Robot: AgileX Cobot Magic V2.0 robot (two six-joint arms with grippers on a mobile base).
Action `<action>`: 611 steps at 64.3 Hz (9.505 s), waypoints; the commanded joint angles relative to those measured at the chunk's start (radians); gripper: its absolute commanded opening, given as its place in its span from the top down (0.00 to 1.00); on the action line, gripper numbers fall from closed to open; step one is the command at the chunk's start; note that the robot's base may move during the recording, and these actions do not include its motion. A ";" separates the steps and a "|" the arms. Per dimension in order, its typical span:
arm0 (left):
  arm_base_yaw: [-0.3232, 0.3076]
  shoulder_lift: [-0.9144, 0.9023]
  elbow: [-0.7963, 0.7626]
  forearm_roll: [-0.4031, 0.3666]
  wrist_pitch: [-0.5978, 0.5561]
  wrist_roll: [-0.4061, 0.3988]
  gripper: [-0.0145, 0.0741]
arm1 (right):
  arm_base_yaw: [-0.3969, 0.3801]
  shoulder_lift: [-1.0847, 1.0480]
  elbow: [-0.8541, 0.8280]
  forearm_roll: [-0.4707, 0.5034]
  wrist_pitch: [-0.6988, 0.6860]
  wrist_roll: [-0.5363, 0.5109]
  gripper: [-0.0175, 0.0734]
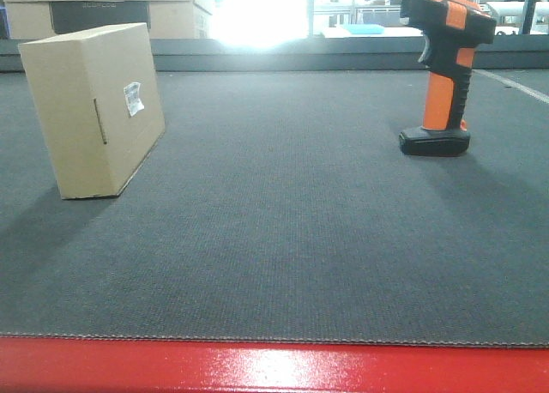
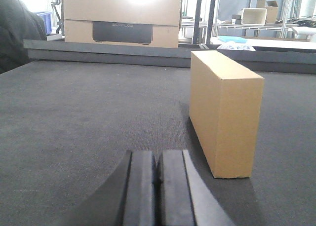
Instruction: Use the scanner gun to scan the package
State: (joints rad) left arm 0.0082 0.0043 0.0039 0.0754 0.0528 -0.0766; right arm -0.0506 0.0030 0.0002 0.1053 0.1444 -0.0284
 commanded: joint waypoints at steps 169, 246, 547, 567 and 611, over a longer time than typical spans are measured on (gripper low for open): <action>-0.212 1.688 -1.973 -0.098 1.168 0.014 0.17 | 0.122 0.605 -0.687 0.003 0.109 0.000 0.18; -0.176 1.969 -1.962 -0.075 1.168 0.011 0.93 | 0.122 0.605 -0.687 0.004 0.111 0.000 0.18; 0.186 1.812 -1.801 -0.856 1.088 0.276 0.96 | 0.141 1.828 -0.899 0.119 -0.936 0.073 0.53; 0.186 1.812 -1.801 -0.856 1.090 0.276 0.96 | 0.141 1.818 -0.899 0.116 -0.905 0.073 0.98; 0.186 1.812 -1.801 -0.856 1.101 0.276 0.96 | 0.141 1.586 -0.899 0.024 -0.701 0.073 0.98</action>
State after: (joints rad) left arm 0.1919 1.8226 -1.7935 -0.7592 1.1587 0.1928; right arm 0.0938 1.6151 -0.8918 0.1554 -0.5200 0.0435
